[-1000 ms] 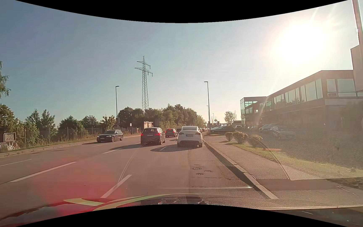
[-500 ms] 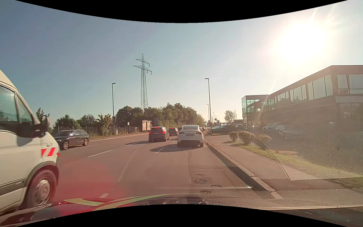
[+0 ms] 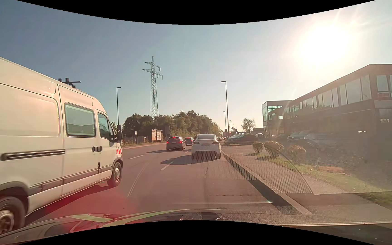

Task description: Follow the waypoints while adhering to traffic rules and regulations

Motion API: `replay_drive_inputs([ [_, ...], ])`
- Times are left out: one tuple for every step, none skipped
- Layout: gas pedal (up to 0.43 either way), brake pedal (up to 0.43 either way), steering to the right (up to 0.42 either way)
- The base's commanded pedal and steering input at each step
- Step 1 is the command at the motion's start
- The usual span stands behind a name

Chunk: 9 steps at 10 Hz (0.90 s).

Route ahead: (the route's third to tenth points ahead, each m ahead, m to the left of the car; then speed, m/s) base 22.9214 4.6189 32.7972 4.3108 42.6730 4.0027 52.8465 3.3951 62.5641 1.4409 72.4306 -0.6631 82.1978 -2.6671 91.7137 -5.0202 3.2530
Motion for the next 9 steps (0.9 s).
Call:
replay_drive_inputs([
  [0.000,0.000,0.003],
  [0.000,0.000,0.004],
  [0.000,0.000,0.004],
  [0.000,0.000,0.004],
  [0.000,0.000,0.004],
  [0.000,0.000,0.004],
  [0.000,0.000,0.004],
  [0.000,0.000,0.004],
  [0.000,0.000,0.004],
])
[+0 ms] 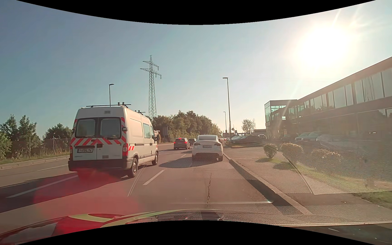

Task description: Follow the waypoints while adhering to traffic rules and regulations

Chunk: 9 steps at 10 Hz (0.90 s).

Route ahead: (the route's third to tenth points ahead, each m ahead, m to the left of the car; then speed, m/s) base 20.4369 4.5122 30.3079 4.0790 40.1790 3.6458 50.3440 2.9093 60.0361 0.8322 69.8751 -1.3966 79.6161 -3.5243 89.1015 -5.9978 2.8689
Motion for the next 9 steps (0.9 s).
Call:
replay_drive_inputs([
  [0.000,0.000,0.004],
  [0.000,0.000,0.004],
  [0.000,0.000,0.004],
  [0.000,0.000,0.004],
  [0.000,0.000,0.004],
  [0.000,0.000,0.005],
  [0.000,0.000,0.008],
  [0.000,0.000,0.010],
  [0.000,0.000,0.009],
])
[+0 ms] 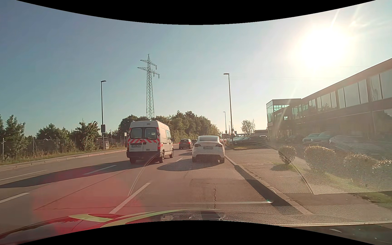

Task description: Follow the waypoints while adhering to traffic rules and regulations

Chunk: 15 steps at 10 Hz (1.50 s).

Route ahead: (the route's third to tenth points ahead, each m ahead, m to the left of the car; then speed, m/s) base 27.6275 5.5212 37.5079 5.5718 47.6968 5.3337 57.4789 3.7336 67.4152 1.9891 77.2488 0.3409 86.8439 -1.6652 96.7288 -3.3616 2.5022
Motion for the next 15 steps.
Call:
replay_drive_inputs([
  [0.000,0.000,0.009],
  [0.000,0.000,0.010],
  [0.000,0.000,0.010],
  [0.000,0.000,0.010],
  [0.000,0.000,0.010],
  [0.000,0.000,0.010],
  [0.000,0.000,0.011],
  [0.000,0.000,0.011],
  [0.000,0.000,0.012],
  [0.000,0.000,0.011],
  [0.000,0.000,0.011],
  [0.000,0.000,0.012],
  [0.000,0.000,0.011],
  [0.000,0.000,0.011],
  [0.000,0.000,0.011],
])
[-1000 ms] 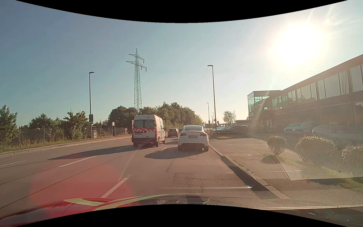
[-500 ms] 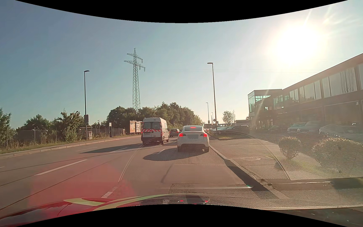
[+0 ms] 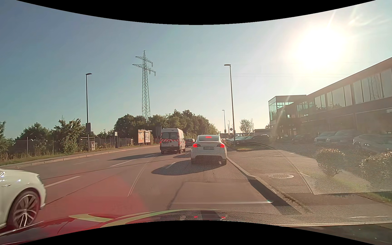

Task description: Follow the waypoints while adhering to traffic rules and regulations

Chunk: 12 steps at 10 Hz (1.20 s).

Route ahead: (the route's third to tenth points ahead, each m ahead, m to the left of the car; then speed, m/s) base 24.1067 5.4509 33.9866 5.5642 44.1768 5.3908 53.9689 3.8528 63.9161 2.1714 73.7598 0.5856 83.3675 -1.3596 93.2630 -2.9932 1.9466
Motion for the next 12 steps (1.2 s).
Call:
replay_drive_inputs([
  [0.000,0.000,0.011],
  [0.000,0.000,0.011],
  [0.000,0.000,0.011],
  [0.000,0.000,0.011],
  [0.000,0.000,0.011],
  [0.000,0.000,0.011],
  [0.000,0.000,0.011],
  [0.000,0.000,0.011],
  [0.000,0.000,0.011],
  [0.000,0.000,0.010],
  [0.000,0.000,0.010],
  [0.000,0.000,0.011],
])
